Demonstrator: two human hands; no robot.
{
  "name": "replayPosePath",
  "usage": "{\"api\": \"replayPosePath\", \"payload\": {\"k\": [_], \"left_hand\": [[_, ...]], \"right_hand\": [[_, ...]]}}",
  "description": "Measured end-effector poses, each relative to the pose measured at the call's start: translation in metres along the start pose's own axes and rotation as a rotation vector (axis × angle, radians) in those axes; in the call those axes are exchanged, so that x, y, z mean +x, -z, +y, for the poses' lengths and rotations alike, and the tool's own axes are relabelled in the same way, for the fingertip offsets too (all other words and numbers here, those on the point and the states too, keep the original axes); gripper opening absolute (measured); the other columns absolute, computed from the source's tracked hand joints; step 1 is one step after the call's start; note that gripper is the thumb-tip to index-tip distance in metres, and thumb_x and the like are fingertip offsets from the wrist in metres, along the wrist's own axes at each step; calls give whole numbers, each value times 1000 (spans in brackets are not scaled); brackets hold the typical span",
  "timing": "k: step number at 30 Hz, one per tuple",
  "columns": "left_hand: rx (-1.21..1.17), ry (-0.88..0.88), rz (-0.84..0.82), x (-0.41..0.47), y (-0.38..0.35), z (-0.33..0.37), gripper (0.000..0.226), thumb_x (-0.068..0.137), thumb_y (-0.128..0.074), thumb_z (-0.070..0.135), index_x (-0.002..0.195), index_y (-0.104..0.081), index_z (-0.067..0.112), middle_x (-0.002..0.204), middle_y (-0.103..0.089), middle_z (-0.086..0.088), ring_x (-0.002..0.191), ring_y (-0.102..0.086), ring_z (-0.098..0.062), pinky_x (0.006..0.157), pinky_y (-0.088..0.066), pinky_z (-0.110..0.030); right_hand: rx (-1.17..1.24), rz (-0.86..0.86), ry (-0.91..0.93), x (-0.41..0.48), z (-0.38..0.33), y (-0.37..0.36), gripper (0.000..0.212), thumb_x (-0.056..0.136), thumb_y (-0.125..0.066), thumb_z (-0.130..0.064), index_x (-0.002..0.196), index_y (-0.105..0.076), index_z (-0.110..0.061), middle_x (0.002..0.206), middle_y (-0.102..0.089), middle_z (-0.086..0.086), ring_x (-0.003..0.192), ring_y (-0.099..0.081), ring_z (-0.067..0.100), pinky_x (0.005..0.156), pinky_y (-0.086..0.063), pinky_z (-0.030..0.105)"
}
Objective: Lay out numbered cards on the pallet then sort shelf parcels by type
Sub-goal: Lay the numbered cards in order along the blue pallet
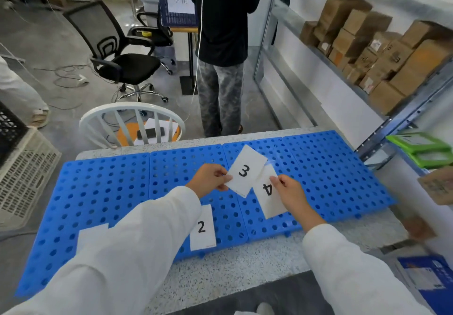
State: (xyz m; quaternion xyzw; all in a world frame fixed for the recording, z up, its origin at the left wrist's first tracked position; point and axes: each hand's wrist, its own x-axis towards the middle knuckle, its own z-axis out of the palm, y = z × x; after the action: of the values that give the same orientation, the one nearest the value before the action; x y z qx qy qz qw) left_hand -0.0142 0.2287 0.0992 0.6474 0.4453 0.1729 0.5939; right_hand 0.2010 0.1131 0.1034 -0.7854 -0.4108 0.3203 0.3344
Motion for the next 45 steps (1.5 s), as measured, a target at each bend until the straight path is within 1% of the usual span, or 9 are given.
{"api": "replayPosePath", "payload": {"k": [5, 16, 23, 30, 33, 36, 39, 42, 45], "left_hand": [[-191, 95, 79, 6, -68, 3, 15, 91, -65, 10, 95, -64, -5, 99, -69, -24, 62, -70, -14, 67, -58, -22], [-467, 267, 301, 21, -193, -11, 22, 92, -63, 13, 105, -64, -4, 104, -70, -14, 72, -72, -18, 64, -57, -20], [-366, 406, 461, 18, -255, -43, 13, 92, -64, 16, 93, -62, 3, 98, -68, -9, 78, -72, -22, 70, -58, -28], [-341, 518, 507, 17, -298, -59, 17, 91, -65, 17, 81, -61, 4, 89, -70, -10, 73, -72, -21, 77, -59, -36], [-168, 617, 522, 21, -298, -58, 36, 89, -67, 26, 65, -60, 2, 73, -71, -11, 65, -69, -25, 69, -59, -34], [151, 673, 547, 24, -280, -47, 55, 90, -64, 32, 50, -32, 11, 47, -35, -3, 40, -29, -19, 42, -30, -23], [291, 612, 541, 30, -259, -33, 51, 94, -59, 25, 55, -29, 12, 49, -26, -2, 44, -25, -16, 43, -24, -25], [274, 389, 480, 44, -250, -4, 25, 96, -55, 24, 80, -54, 5, 68, -51, -4, 64, -48, -20, 60, -40, -26], [158, 141, 317, 60, -254, 44, 27, 94, -59, 35, 99, -66, 9, 92, -66, 0, 87, -61, -14, 78, -47, -24]], "right_hand": [[-6, -1, -40, 19, 24, 49, 41, 100, -48, -31, 68, -32, -11, 60, -31, 1, 54, -33, 15, 54, -23, 29], [10, -40, -151, 47, 110, 128, 42, 100, -49, -29, 66, -31, -12, 63, -33, 2, 57, -32, 14, 54, -22, 28], [-57, -112, -178, 54, 161, 162, 37, 99, -46, -32, 84, -53, 1, 81, -54, 8, 67, -47, 17, 57, -32, 28], [-44, -122, -192, 60, 186, 179, 40, 99, -46, -34, 100, -58, 4, 94, -61, 12, 76, -53, 21, 63, -38, 32], [-42, -143, -194, 62, 193, 179, 36, 99, -46, -34, 97, -59, -1, 91, -61, 7, 75, -54, 19, 61, -40, 30], [-44, -177, -160, 64, 191, 177, 32, 100, -45, -35, 93, -57, -6, 87, -59, 2, 72, -51, 13, 59, -38, 27], [-67, -229, -113, 65, 184, 180, 31, 100, -46, -36, 85, -53, -10, 81, -57, -1, 70, -50, 12, 57, -34, 26], [-142, -350, -49, 70, 174, 183, 32, 97, -50, -37, 76, -50, -14, 76, -58, -1, 67, -52, 15, 59, -36, 26], [-240, -484, 49, 78, 155, 187, 34, 96, -55, -36, 68, -50, -17, 75, -57, 3, 68, -52, 18, 63, -38, 29]]}}
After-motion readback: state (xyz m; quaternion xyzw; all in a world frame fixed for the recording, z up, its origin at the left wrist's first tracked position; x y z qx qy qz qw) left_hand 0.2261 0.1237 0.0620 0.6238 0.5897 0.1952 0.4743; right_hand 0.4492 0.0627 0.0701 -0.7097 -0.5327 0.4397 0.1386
